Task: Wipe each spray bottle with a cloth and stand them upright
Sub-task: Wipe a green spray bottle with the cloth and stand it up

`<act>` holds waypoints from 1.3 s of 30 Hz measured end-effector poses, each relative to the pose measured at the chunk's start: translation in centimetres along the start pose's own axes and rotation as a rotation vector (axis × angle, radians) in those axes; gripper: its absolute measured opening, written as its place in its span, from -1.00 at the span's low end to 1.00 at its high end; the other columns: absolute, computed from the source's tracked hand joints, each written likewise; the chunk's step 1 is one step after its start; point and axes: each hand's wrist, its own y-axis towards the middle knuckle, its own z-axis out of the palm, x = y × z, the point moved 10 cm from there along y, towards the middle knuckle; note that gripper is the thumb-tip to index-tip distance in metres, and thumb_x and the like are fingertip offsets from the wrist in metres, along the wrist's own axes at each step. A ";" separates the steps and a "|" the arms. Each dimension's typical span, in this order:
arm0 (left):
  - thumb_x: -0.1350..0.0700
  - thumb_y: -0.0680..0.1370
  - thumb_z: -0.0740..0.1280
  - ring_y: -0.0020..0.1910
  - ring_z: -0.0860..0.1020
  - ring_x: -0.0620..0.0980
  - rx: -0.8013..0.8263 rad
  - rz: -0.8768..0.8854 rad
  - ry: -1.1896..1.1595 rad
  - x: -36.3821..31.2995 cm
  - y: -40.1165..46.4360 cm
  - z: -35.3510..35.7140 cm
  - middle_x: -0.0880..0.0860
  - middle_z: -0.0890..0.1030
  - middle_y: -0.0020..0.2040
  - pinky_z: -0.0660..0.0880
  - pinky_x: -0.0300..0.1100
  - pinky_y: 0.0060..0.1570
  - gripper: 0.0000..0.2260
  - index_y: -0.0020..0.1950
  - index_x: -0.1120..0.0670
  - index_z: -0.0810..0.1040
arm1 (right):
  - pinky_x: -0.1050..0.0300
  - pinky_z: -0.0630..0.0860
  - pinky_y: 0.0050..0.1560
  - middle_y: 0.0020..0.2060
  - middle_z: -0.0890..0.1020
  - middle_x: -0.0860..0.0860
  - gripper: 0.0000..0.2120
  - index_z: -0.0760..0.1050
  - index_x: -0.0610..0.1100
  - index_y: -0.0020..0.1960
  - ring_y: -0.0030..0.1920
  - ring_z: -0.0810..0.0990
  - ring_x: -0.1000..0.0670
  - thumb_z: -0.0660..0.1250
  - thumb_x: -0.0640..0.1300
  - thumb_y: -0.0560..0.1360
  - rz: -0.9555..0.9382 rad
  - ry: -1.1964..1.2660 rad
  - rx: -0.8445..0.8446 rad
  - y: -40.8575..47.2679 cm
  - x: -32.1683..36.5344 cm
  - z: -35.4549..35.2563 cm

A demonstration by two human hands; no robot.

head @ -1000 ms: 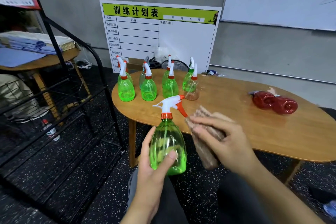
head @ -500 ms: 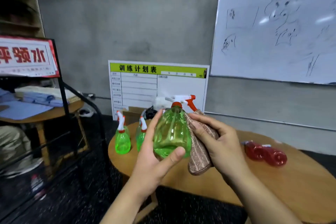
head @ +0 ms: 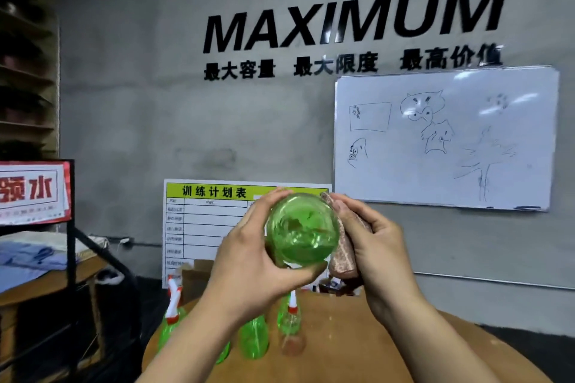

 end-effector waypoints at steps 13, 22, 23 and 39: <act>-0.27 0.20 0.49 0.06 0.62 -0.29 -0.090 -0.035 0.021 -0.2 0.5 1.6 -0.32 0.65 0.10 0.56 -0.27 0.06 -0.30 0.33 -0.33 0.43 | 0.22 0.51 -0.17 -0.20 0.50 0.28 -0.80 0.71 0.16 0.16 -0.19 0.59 0.20 0.48 0.02 0.55 -0.777 -0.841 -0.048 -2.4 6.6 0.0; -0.21 0.23 0.35 -0.17 0.65 -0.11 -0.136 -0.085 -0.057 1.0 0.4 1.3 -0.18 0.70 -0.04 0.62 -0.10 -0.09 -0.34 0.35 -0.26 0.48 | 0.09 0.58 -0.24 -0.06 0.59 0.19 -0.78 0.70 0.16 0.21 -0.15 0.61 0.15 0.42 0.09 0.58 -0.918 -0.934 0.184 -4.9 5.2 3.4; -0.22 0.23 0.39 -0.17 0.66 -0.11 -0.146 -0.092 -0.060 1.2 0.4 1.0 -0.17 0.71 -0.05 0.63 -0.08 -0.06 -0.34 0.35 -0.25 0.48 | 0.07 0.57 -0.27 -0.09 0.59 0.16 -0.78 0.69 0.17 0.21 -0.18 0.60 0.13 0.42 0.09 0.58 -0.925 -0.953 0.199 -5.2 5.0 3.1; -0.11 0.33 0.35 -0.23 0.64 -0.13 -0.128 -0.096 -0.064 1.3 0.0 2.3 -0.19 0.71 -0.02 0.57 -0.18 -0.17 -0.39 0.40 -0.29 0.43 | 0.02 0.57 -0.30 -0.04 0.63 0.12 -0.78 0.69 0.17 0.21 -0.15 0.65 0.06 0.40 0.10 0.59 -0.915 -0.990 0.195 -5.2 4.6 3.6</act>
